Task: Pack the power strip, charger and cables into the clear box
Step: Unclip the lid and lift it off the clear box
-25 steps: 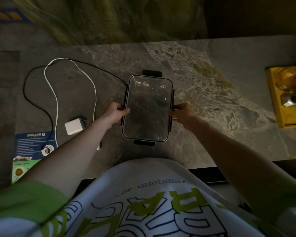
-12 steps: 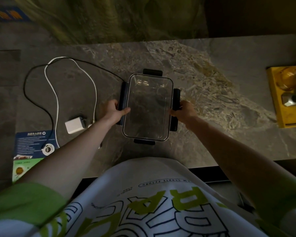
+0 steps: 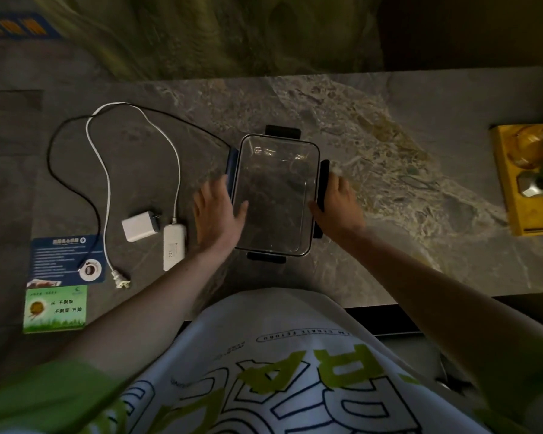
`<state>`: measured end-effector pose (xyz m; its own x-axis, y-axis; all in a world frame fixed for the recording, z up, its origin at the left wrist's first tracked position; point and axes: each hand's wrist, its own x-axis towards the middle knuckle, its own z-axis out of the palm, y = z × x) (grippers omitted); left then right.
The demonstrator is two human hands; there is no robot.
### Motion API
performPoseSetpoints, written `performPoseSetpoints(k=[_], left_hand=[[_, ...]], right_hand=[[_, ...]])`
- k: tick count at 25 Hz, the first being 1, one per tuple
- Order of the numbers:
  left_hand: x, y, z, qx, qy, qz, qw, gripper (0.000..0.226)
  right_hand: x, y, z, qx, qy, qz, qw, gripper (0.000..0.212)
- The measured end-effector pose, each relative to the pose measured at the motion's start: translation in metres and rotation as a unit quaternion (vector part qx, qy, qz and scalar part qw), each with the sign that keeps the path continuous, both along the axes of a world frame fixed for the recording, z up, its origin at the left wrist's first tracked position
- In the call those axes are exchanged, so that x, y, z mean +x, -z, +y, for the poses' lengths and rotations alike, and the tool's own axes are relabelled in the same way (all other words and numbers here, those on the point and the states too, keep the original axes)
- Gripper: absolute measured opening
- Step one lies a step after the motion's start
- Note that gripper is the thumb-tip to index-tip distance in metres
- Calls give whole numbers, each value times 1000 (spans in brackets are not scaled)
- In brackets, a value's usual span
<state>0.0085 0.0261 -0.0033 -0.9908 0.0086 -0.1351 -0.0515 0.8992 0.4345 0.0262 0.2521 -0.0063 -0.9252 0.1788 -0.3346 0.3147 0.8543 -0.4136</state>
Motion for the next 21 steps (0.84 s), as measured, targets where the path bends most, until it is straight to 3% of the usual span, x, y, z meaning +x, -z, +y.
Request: performPoseSetpoints(k=[2,5,10,14,16,21], left_hand=[[7,-7,10,-7,46,35,998,75],[19,-6,30,-20,122,0,992,94],[34,13,40,-68,128,-96,985,113],[36,19,42,-93,148,-100,980,116],[35,21,41,-91,153,-105,978,114],[36,27,33,-97,165,-105,976,114]], right_hand=[[-7,-6,5,52,-86,16,995,84],[-28,-10,10,129,-231,21,964,93],[-73,-12,9,230,-443,35,866,98],[-97,-9,6,276,-532,-9,800,103],[-101,-8,6,267,-545,-37,794,104],[-96,-6,10,207,-513,-89,829,100]])
